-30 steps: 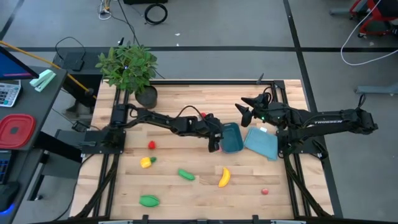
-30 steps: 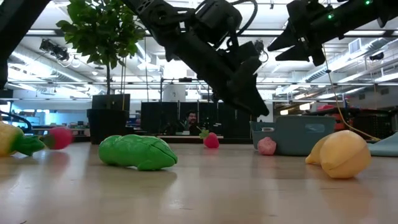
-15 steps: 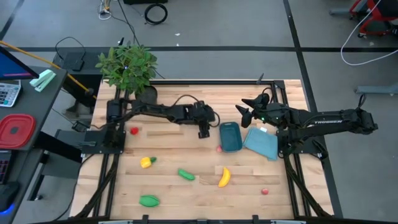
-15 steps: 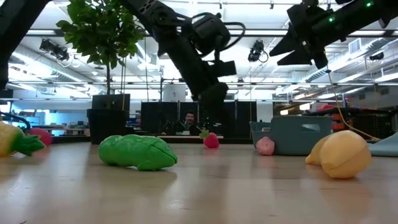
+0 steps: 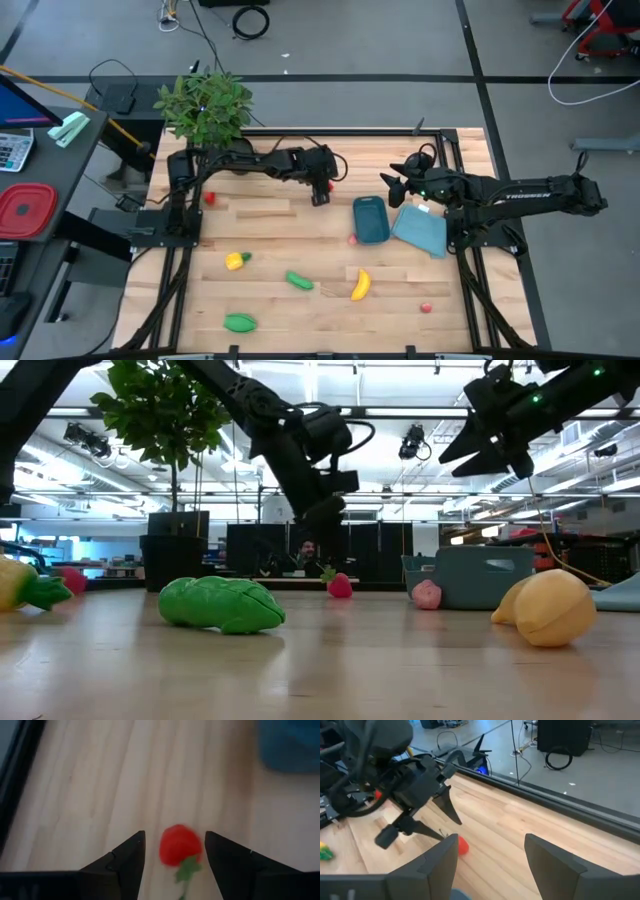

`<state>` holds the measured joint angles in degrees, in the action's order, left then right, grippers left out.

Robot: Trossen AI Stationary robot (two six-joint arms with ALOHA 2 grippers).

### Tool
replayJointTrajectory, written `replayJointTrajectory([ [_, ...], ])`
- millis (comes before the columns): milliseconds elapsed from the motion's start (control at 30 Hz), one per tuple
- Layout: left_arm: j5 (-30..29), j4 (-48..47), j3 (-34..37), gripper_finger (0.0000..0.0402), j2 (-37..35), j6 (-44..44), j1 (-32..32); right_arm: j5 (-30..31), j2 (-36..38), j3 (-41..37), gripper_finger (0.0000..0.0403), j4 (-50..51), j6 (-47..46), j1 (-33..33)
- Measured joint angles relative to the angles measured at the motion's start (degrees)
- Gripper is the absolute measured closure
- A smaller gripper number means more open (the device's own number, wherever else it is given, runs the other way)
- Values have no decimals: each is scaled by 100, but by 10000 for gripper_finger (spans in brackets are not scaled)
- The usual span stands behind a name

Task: Pick and placing Produce into tupperware
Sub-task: Put the left red strawberry into the blue bin

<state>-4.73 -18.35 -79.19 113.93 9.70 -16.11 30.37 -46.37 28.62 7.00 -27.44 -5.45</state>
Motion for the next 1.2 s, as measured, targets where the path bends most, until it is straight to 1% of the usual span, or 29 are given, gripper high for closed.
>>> replayJointTrajectory([
  [100,426,-146,0,192,0,-45,-73,-2,0,0,165,49,-42,0],
  [167,567,-172,1,192,0,-146,-90,-2,0,0,165,69,-118,0],
  [433,603,-127,1,184,48,-256,-69,-2,0,0,165,79,-133,0],
  [733,597,-112,1,188,50,-450,-72,-3,0,0,165,77,-235,0],
  [867,590,-16,6,186,156,-471,-77,-48,0,0,165,77,-256,0],
  [933,590,205,-7,188,264,-473,-77,-47,0,0,165,77,-260,-2],
  [1067,533,142,1,187,460,-501,-102,-73,0,2,165,124,-303,0],
  [1200,392,185,3,185,484,-494,-151,-82,0,2,165,164,-299,0],
])
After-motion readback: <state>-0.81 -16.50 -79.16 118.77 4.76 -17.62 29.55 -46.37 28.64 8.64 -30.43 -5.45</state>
